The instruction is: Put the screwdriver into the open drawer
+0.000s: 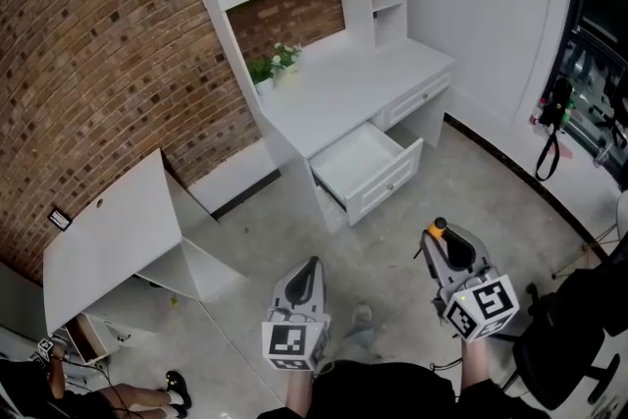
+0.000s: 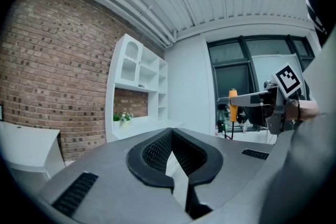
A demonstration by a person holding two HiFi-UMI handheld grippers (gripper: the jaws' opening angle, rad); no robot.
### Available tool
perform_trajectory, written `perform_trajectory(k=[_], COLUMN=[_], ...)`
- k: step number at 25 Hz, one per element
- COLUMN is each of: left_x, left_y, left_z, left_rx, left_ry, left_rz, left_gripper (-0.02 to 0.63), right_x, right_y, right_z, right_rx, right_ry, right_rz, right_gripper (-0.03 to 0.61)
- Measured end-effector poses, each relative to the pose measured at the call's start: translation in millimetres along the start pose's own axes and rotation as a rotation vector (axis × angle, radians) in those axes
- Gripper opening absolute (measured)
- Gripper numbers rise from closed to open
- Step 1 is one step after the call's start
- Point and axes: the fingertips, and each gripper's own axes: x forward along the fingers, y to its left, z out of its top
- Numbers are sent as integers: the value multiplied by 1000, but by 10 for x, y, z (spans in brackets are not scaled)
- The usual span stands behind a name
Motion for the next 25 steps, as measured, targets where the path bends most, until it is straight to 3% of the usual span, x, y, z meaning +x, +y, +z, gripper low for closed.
perform_trajectory(k=[16,25], left_x=[1596,2099], left_y=[534,798], left_z=[142,74], left_rx=[-3,-25], left_ry=[-12,-4], left_rz=[-130,-151], left_gripper=[9,9], right_x=[1276,1800], right_y=[-625,-818], right_z=[49,-36], right_rx=[-2,-1], right_ry=[11,37], right_rz=[-69,-86], right_gripper=[112,112])
